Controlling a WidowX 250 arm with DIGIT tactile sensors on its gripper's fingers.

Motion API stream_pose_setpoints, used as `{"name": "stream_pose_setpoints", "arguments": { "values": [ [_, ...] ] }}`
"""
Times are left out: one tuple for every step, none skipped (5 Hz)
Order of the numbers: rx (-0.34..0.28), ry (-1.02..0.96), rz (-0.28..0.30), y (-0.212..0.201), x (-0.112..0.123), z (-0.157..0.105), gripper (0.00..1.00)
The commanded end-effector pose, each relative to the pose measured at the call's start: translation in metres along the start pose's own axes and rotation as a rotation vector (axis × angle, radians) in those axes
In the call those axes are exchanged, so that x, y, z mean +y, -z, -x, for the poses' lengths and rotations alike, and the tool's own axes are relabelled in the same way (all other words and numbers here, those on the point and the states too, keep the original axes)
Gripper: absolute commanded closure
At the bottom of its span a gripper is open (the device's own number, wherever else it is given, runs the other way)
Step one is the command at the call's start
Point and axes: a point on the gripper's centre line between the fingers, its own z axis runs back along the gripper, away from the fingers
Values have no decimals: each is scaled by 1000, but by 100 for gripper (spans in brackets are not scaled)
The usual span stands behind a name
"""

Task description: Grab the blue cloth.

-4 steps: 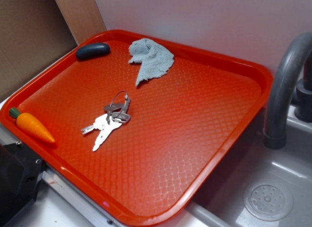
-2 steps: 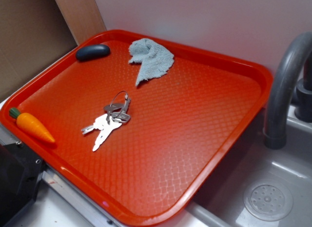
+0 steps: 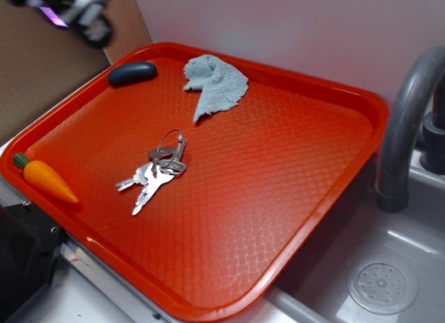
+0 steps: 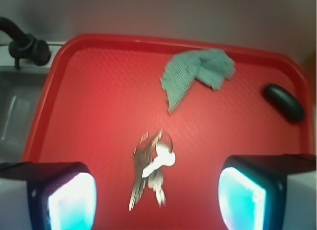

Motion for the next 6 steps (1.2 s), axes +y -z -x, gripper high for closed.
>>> {"name": "stream_pose_setpoints", "arguments": {
  "values": [
    [-42, -11, -2, -8, 4, -6, 0],
    [-42, -11, -2, -8, 4, -6, 0],
    [64, -60, -146, 47, 26, -33, 0],
    [62, -130, -178, 83, 47, -68, 0],
    [46, -194, -118, 110, 44, -91, 0],
    [8, -278, -75, 115, 33, -91, 0]
  ]
}}
